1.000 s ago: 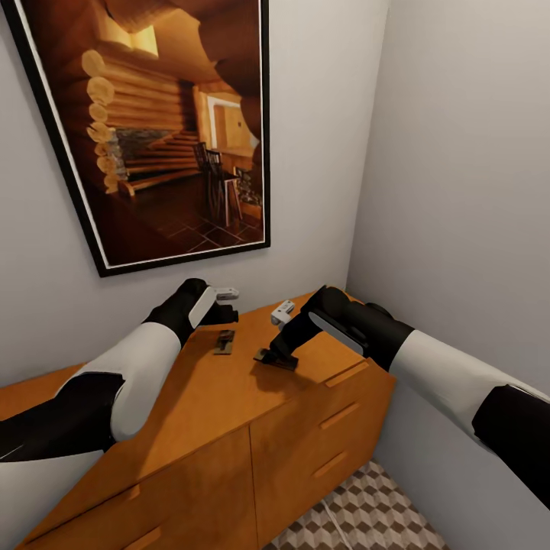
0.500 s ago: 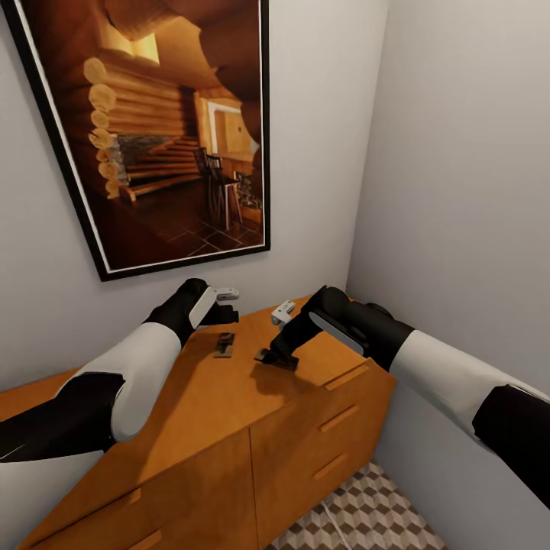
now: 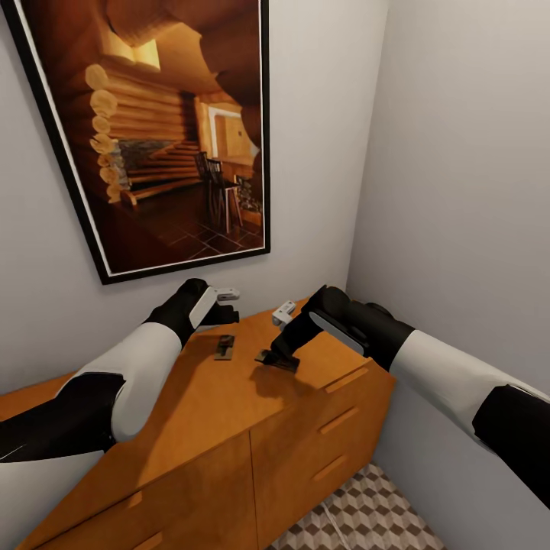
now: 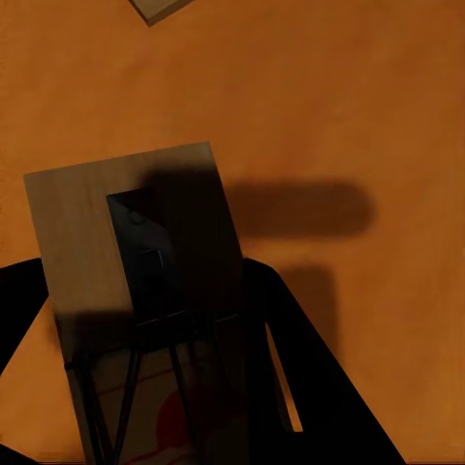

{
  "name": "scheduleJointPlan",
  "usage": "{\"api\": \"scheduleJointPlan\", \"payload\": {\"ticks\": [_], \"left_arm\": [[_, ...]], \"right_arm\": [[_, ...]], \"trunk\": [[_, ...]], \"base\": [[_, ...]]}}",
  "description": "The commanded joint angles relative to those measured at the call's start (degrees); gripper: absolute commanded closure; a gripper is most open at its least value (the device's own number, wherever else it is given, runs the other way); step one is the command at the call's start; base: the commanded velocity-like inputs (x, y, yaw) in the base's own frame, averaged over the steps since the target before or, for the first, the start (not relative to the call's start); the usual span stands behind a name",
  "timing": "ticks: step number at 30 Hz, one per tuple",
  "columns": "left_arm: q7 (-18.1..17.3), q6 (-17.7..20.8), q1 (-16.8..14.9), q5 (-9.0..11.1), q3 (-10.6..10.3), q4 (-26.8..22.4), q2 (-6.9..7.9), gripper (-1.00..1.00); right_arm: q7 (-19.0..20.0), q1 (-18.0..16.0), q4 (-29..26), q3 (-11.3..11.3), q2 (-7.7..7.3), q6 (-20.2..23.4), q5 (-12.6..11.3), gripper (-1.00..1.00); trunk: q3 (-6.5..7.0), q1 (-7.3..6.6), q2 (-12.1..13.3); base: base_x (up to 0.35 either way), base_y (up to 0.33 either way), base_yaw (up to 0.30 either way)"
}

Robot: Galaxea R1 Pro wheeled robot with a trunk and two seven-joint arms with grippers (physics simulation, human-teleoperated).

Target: Take the four mousetraps from the cabinet in the bathroom and place them on the bathroom floor. Make sure all four end up on the same floor surface, and ensure that at least two of them are either under or directly next to the same bathroom sink.

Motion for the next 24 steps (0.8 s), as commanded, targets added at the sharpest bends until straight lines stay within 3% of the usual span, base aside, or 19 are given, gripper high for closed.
{"api": "scheduleJointPlan", "payload": {"ticks": [1,9,24], "left_arm": [[0.55,0.2,-0.03,0.61,0.05,-0.07,-0.03,-1.0],[0.5,0.23,-0.03,0.61,0.05,-0.11,-0.04,-1.0],[0.49,0.21,-0.03,0.63,0.05,-0.08,0.03,-1.0]], "right_arm": [[0.42,-0.08,-0.07,0.1,-0.04,0.17,0.44,1.0],[0.41,-0.08,-0.07,0.07,-0.04,0.4,0.45,1.0],[0.4,-0.08,-0.09,0.0,-0.18,0.44,0.54,1.0]], "trunk": [[-0.07,0.0,-0.04],[-0.07,0.0,-0.04],[-2.76,3.3,-6.06]], "base": [[0.0,0.0,0.0],[0.0,0.0,0.0],[0.0,0.0,0.0]]}}
